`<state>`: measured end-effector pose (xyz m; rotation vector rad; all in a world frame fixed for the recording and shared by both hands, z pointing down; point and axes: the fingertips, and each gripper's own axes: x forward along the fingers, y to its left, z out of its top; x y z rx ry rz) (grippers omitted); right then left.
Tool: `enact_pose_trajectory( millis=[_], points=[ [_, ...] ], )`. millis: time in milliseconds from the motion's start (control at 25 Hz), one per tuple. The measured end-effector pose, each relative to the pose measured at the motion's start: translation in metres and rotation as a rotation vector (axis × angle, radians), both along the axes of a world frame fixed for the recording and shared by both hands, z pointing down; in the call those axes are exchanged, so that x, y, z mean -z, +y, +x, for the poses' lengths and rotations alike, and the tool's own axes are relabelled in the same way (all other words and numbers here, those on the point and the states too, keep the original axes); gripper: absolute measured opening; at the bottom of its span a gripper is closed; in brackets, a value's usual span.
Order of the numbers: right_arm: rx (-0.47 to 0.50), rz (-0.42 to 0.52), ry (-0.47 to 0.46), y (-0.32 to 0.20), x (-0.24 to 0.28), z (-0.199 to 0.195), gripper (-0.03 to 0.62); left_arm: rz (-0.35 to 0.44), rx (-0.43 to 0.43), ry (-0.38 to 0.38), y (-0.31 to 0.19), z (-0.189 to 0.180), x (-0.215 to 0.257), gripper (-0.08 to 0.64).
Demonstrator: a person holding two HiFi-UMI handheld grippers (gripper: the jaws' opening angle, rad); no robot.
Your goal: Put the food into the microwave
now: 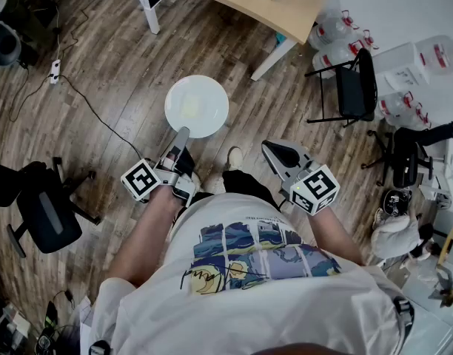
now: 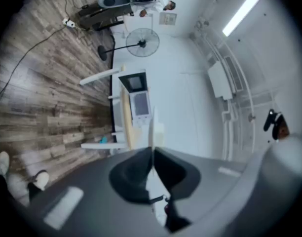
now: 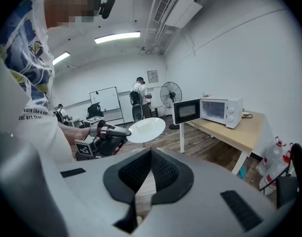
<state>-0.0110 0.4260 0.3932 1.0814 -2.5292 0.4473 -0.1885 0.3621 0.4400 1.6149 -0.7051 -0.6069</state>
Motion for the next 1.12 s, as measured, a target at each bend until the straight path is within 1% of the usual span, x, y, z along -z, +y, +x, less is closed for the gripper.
enact_pose_trajectory(
  millis=[160, 240, 320, 480, 560, 760, 800, 840, 920, 1040, 1120],
  points=[
    [0.019, 0.057, -0.013, -0.01, 0.006, -0.001, 0.006, 0.012, 0.017, 0.009, -0.004, 0.007, 0.001, 0.017],
    [0.028, 0.082, -0.014, -0.014, 0.011, 0.003, 0.006, 0.008, 0.021, 0.019, -0.003, 0.015, 0.002, 0.017],
    [0.031, 0.107, -0.022, -0.023, 0.016, 0.012, 0.006, 0.014, 0.016, 0.011, -0.007, 0.026, 0.003, 0.017],
    [0.039, 0.111, -0.049, -0.053, 0.026, 0.073, 0.006, 0.013, 0.03, -0.005, -0.036, 0.084, 0.018, 0.017],
    [0.057, 0.116, -0.05, -0.066, 0.025, 0.096, 0.006, 0.015, 0.045, -0.011, -0.049, 0.104, 0.02, 0.017],
    [0.075, 0.154, -0.044, -0.096, 0.023, 0.14, 0.008, 0.015, 0.078, -0.014, -0.079, 0.137, 0.018, 0.017],
    [0.077, 0.156, -0.045, -0.103, 0.023, 0.149, 0.03, 0.014, 0.084, -0.013, -0.086, 0.144, 0.018, 0.017],
    [0.079, 0.156, -0.046, -0.108, 0.021, 0.157, 0.071, 0.016, 0.09, -0.013, -0.092, 0.151, 0.017, 0.017],
    [0.079, 0.155, -0.044, -0.119, 0.015, 0.172, 0.077, 0.019, 0.101, -0.011, -0.103, 0.162, 0.016, 0.017],
    [0.072, 0.15, -0.035, -0.135, 0.007, 0.184, 0.077, 0.004, 0.119, 0.002, -0.121, 0.171, 0.014, 0.017],
    [0.063, 0.147, -0.037, -0.148, 0.005, 0.185, 0.077, -0.005, 0.127, 0.002, -0.136, 0.17, 0.012, 0.017]
  ],
)
